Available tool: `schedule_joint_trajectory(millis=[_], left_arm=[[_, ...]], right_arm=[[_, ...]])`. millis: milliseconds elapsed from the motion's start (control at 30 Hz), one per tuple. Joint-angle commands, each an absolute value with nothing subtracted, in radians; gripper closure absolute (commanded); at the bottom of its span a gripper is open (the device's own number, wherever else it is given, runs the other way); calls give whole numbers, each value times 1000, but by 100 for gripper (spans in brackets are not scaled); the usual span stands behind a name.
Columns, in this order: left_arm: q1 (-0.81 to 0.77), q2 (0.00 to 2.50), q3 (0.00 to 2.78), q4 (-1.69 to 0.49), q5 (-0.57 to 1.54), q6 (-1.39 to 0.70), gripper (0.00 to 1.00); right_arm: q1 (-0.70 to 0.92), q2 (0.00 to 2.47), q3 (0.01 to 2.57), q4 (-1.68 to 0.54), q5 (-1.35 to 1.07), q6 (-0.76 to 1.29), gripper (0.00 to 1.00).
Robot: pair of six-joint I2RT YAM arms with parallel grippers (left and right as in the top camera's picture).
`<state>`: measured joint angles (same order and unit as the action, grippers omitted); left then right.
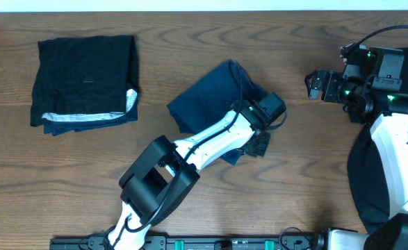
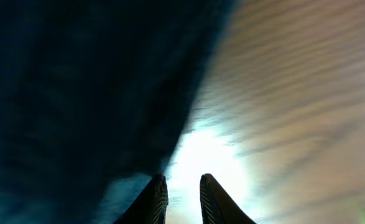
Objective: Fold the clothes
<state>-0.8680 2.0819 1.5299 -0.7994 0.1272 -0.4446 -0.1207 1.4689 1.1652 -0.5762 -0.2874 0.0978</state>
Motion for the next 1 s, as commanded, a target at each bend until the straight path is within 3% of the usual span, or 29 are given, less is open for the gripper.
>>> schedule_joint_trajectory(millis=[0,300,700,800,967], left_arm=[[-863,2095,1512,-820,-29,-445,79],[-860,2095,1457,-829,-79,-388,79],[-818,2094,1420,-928,-311,-348,79],[-801,2083,1425,-953,-271,-348,88],[-794,2004,1456,-999,-237,-341,89]], right_arm=[[-128,1473,1164,-577,-284,100,1],[-128,1473,1164,-577,-284,99,1],[-128,1473,1164,-577,-284,99,1],[-128,1473,1164,-577,-284,99,1],[-128,1473,1164,-577,-284,100,1]])
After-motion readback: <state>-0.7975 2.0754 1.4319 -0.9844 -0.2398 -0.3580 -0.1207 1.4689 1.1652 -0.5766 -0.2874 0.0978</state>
